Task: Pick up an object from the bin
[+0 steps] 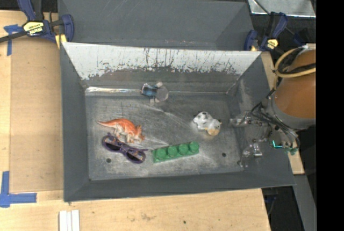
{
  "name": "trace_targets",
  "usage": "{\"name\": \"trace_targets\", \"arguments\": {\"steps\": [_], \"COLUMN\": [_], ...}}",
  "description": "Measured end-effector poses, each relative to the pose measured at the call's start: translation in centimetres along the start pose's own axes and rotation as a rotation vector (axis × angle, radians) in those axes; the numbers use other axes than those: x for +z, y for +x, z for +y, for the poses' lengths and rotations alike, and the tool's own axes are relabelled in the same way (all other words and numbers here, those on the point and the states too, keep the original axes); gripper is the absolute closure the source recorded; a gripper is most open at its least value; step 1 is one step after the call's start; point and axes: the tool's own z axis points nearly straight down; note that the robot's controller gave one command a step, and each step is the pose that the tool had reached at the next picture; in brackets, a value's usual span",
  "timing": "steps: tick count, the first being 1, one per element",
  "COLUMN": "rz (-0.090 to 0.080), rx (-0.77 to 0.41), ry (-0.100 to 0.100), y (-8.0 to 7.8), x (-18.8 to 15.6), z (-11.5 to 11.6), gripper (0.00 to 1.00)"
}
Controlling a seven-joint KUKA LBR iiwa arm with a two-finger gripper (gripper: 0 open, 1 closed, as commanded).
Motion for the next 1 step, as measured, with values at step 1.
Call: {"name": "trace_targets", "arguments": {"steps": [1], "rz": [-0.008], "rx": [-0.003], "ry": [0.001], "y": [-0.20], "x": [-0.42], "z": [0.05], "gripper": [0.00]}}
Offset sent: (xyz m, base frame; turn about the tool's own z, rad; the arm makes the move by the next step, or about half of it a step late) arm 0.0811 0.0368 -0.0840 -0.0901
